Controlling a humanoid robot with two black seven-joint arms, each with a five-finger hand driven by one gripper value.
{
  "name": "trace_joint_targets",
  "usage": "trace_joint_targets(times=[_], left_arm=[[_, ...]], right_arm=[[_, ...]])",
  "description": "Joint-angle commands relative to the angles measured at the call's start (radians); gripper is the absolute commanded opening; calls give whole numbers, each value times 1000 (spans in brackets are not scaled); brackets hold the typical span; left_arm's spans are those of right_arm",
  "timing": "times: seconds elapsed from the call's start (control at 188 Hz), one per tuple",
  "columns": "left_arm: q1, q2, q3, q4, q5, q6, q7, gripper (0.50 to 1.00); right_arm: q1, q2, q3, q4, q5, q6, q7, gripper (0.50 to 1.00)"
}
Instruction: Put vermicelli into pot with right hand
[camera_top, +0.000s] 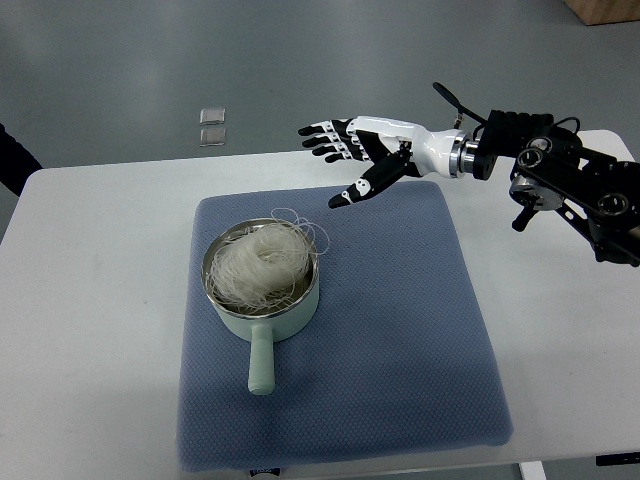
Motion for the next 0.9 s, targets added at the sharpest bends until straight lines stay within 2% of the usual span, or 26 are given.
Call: trace_joint_targets(times=[0.0,0.256,0.496,0.602,0.895], left_arm=[[0,0,1,0,0,0,0,1000],[0,0,-1,0,0,0,0,1000],[0,0,-1,0,0,0,0,1000],[0,0,1,0,0,0,0,1000],[0,0,1,0,0,0,0,1000]], right_arm=[[-70,-10,26,-4,90,-10,-1,924],[-191,6,82,-9,407,-103,-2,924],[-262,4,82,-9,734,-115,-1,924],[-285,7,83,-12,766,-148,10,926],[-293,20,85,-35,766,-138,12,926]])
